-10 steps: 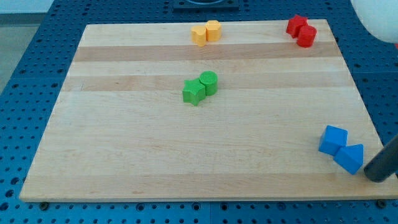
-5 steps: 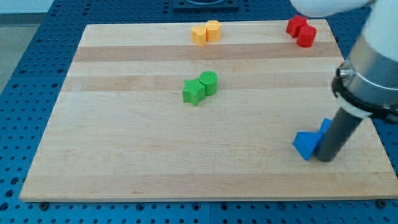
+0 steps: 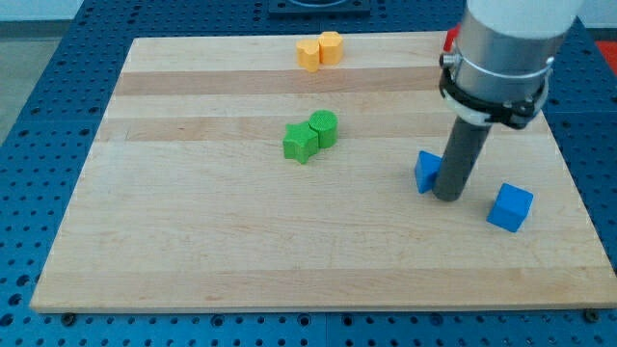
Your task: Push the blue triangle towards the green circle
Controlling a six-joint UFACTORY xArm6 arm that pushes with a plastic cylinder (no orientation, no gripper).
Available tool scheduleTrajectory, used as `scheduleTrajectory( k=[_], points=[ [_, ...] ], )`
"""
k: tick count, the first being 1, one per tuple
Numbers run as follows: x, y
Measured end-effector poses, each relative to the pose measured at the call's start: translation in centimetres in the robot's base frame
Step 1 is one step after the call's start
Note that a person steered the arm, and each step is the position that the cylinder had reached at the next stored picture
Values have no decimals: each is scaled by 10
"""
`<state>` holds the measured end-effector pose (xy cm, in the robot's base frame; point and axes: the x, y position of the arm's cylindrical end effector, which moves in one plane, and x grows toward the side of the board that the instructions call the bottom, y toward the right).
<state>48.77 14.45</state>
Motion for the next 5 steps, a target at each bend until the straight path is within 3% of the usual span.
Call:
scheduleTrajectory(
  k=[2, 5],
  points=[
    [-35, -1],
    [-37, -58]
  ],
)
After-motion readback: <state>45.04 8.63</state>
